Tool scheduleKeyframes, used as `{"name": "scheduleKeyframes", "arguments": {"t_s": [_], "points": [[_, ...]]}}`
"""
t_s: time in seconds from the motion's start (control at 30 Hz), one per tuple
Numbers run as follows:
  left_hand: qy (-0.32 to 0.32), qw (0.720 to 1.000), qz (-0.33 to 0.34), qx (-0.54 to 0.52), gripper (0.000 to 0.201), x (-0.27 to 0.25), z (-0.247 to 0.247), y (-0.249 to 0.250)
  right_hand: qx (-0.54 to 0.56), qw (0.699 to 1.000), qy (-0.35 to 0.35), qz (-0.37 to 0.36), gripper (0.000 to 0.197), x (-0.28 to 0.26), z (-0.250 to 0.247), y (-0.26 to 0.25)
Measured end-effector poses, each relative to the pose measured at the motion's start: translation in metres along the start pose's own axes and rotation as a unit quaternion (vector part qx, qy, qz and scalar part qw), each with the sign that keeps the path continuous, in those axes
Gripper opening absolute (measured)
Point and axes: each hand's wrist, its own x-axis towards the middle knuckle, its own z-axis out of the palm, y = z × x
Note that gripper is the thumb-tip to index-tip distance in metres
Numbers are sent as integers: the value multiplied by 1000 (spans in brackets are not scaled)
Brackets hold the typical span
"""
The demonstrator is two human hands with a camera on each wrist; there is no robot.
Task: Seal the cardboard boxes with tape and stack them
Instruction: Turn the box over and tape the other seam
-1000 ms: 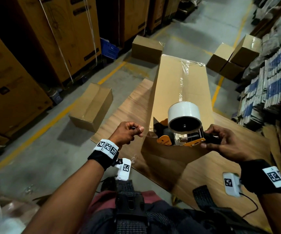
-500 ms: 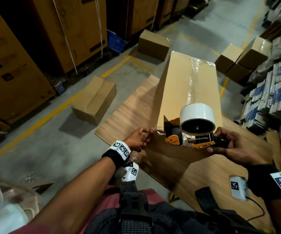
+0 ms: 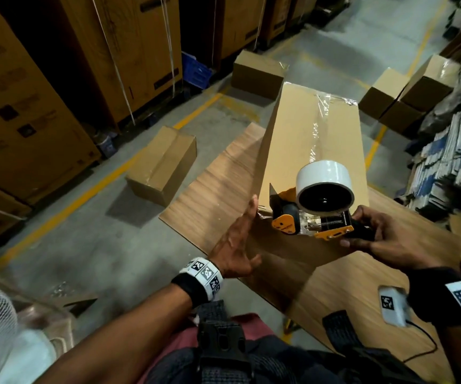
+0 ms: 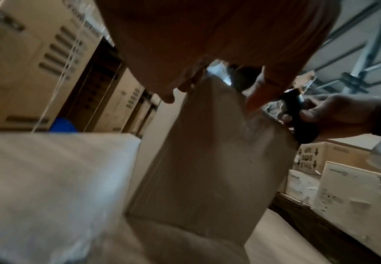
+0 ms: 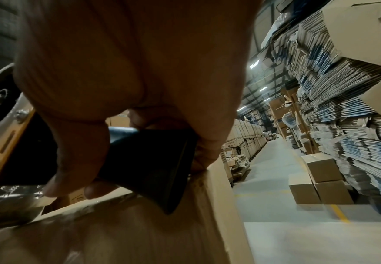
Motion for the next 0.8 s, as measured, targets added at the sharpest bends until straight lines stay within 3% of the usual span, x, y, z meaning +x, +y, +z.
{"name": "scheduleKeyframes", "arguments": {"t_s": [0.1,0.3,0.37,0.47,0.57,0.67,0.8], "points": [[-27,998,-54,-2,127,-17,15,-16,-25,1000,-2,4,32,0,-2,3],[-58,983,-63,161,103,-19,0,-22,-76,997,-11,7,42,3,-6,9],[-41,981,-81,175,100,-18,-12,-19,-80,997,-15,4,40,4,-7,7],[59,980,8,188,106,-12,-24,-1,-113,993,-22,-5,37,2,-8,2],[22,959,93,265,106,8,-22,17,-170,984,-42,-3,42,2,-5,-6],[-34,935,78,345,102,18,-16,17,-208,977,-48,6,35,4,-1,-13],[6,931,79,356,85,18,-18,22,-209,977,-51,-12,24,-1,-7,-16]]}}
